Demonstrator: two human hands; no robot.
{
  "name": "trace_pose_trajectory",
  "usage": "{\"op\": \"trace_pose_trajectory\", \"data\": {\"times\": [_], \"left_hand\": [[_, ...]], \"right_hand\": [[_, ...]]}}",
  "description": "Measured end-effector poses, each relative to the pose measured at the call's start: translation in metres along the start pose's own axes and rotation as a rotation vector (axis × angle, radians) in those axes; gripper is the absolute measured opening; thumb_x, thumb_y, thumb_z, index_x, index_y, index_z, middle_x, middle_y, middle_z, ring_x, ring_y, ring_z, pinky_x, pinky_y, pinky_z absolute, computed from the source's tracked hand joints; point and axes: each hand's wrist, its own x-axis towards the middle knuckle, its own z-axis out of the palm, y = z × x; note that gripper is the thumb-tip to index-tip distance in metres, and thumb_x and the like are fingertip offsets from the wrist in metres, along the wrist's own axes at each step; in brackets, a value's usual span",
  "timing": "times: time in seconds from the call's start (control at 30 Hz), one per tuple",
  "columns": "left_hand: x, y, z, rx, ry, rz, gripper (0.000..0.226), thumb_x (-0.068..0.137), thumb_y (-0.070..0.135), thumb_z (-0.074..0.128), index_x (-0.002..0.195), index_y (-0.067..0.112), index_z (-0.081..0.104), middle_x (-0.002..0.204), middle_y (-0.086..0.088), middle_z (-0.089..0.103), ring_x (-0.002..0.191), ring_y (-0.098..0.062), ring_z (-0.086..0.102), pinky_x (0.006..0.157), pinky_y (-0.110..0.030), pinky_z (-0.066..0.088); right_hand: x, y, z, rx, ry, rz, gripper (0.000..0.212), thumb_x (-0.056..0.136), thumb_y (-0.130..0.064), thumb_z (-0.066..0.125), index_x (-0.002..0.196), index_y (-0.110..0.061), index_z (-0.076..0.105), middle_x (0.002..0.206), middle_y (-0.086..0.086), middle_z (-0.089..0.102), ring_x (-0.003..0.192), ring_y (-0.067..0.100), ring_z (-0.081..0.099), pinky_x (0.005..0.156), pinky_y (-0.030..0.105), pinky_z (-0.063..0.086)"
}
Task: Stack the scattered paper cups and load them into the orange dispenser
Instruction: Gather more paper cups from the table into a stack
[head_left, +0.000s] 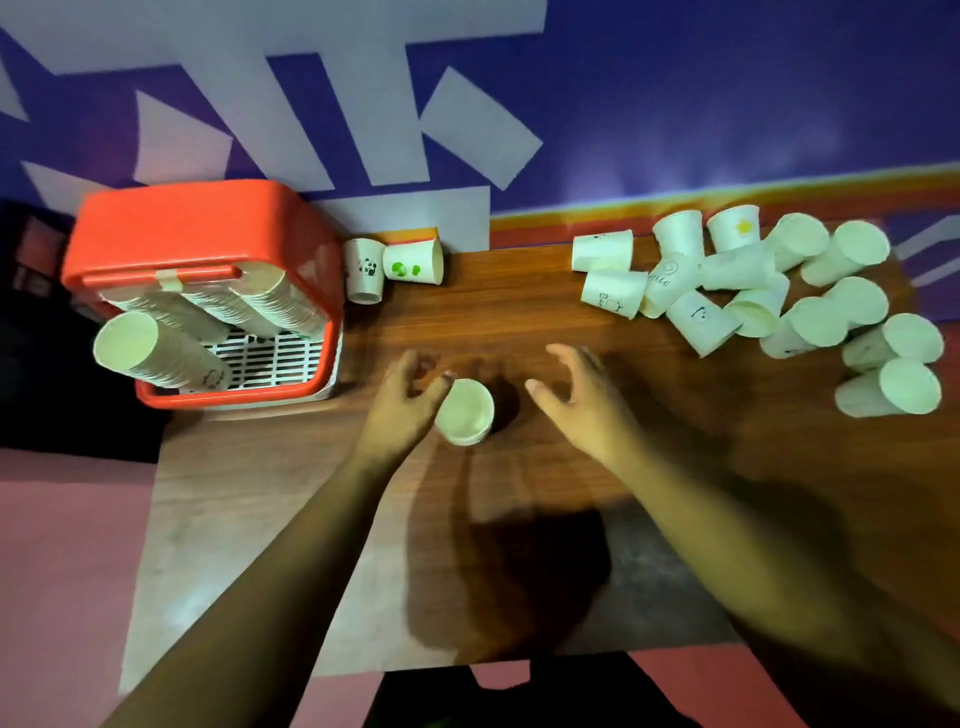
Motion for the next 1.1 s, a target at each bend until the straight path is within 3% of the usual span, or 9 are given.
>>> {"op": "trace_pose_trajectory", "data": {"times": [0.13, 0.3, 0.43, 0.57, 0.67, 0.77, 0.9, 1.0, 1.1], "left_hand": [[0.014, 0.052, 0.048, 0.12, 0.047, 0.115, 0.018, 0.093, 0.029, 0.066, 0.11, 0.025, 0.06, 0.118, 0.001, 0.057, 0.107, -0.017, 0.059, 0.094, -0.036, 0.05], [0.052, 0.102, 0.137, 0.322, -0.093, 0.188, 0.037, 0.094, 0.032, 0.066, 0.127, 0.017, 0.057, 0.125, 0.002, 0.052, 0.107, -0.015, 0.054, 0.092, -0.03, 0.044], [0.1, 0.114, 0.196, 0.527, -0.186, 0.228, 0.056, 0.089, 0.022, 0.069, 0.14, 0.012, 0.049, 0.138, -0.008, 0.048, 0.125, -0.026, 0.05, 0.104, -0.035, 0.042], [0.138, 0.11, 0.228, 0.799, -0.181, 0.377, 0.072, 0.083, 0.018, 0.068, 0.149, 0.014, 0.04, 0.151, -0.008, 0.042, 0.135, -0.032, 0.046, 0.112, -0.044, 0.038], [0.156, 0.11, 0.249, 0.972, -0.228, 0.389, 0.075, 0.087, 0.02, 0.067, 0.153, 0.017, 0.033, 0.15, -0.008, 0.042, 0.139, -0.028, 0.04, 0.115, -0.043, 0.027], [0.161, 0.101, 0.257, 1.105, -0.207, 0.347, 0.073, 0.091, 0.016, 0.063, 0.155, 0.02, 0.028, 0.143, -0.011, 0.042, 0.135, -0.031, 0.04, 0.115, -0.046, 0.026], [0.145, 0.091, 0.258, 0.966, -0.222, 0.287, 0.074, 0.087, 0.022, 0.069, 0.151, 0.021, 0.032, 0.138, -0.011, 0.043, 0.132, -0.032, 0.042, 0.114, -0.05, 0.031], [0.125, 0.091, 0.244, 0.705, -0.159, 0.229, 0.073, 0.08, 0.026, 0.078, 0.142, 0.016, 0.041, 0.135, -0.009, 0.05, 0.128, -0.03, 0.049, 0.106, -0.049, 0.042], [0.092, 0.102, 0.214, 0.418, -0.088, 0.24, 0.077, 0.077, 0.025, 0.083, 0.14, 0.017, 0.04, 0.131, 0.0, 0.05, 0.119, -0.02, 0.052, 0.091, -0.03, 0.048]], "right_hand": [[0.019, 0.068, -0.075, -0.134, 0.154, 0.035, 0.048, 0.092, -0.036, 0.06, 0.134, -0.014, 0.05, 0.137, 0.01, 0.046, 0.126, 0.027, 0.048, 0.098, 0.035, 0.043], [0.05, 0.137, -0.141, -0.255, 0.273, 0.145, 0.054, 0.089, -0.031, 0.064, 0.134, -0.006, 0.049, 0.131, 0.018, 0.049, 0.12, 0.035, 0.051, 0.098, 0.045, 0.046], [0.076, 0.171, -0.151, -0.398, 0.22, 0.112, 0.057, 0.087, -0.037, 0.064, 0.132, -0.006, 0.048, 0.129, 0.017, 0.052, 0.119, 0.034, 0.05, 0.098, 0.044, 0.045], [0.089, 0.18, -0.138, -0.592, 0.258, -0.029, 0.046, 0.085, -0.04, 0.062, 0.116, -0.005, 0.056, 0.111, 0.016, 0.062, 0.107, 0.033, 0.055, 0.09, 0.041, 0.045], [0.101, 0.19, -0.127, -0.63, 0.222, -0.033, 0.045, 0.085, -0.041, 0.062, 0.11, -0.004, 0.056, 0.109, 0.017, 0.061, 0.107, 0.035, 0.054, 0.09, 0.042, 0.043], [0.103, 0.194, -0.119, -0.613, 0.176, -0.002, 0.051, 0.081, -0.045, 0.064, 0.109, -0.004, 0.058, 0.111, 0.016, 0.057, 0.109, 0.035, 0.053, 0.089, 0.043, 0.043], [0.086, 0.195, -0.108, -0.638, 0.084, 0.003, 0.06, 0.08, -0.053, 0.061, 0.124, -0.012, 0.052, 0.121, 0.014, 0.054, 0.111, 0.032, 0.052, 0.092, 0.041, 0.043], [0.072, 0.193, -0.105, -0.531, 0.028, 0.062, 0.062, 0.081, -0.05, 0.061, 0.13, -0.013, 0.047, 0.126, 0.013, 0.052, 0.112, 0.032, 0.053, 0.091, 0.039, 0.044], [0.054, 0.179, -0.107, -0.31, 0.1, 0.087, 0.061, 0.077, -0.049, 0.066, 0.124, -0.013, 0.053, 0.12, 0.011, 0.056, 0.106, 0.032, 0.057, 0.087, 0.04, 0.049]]}}
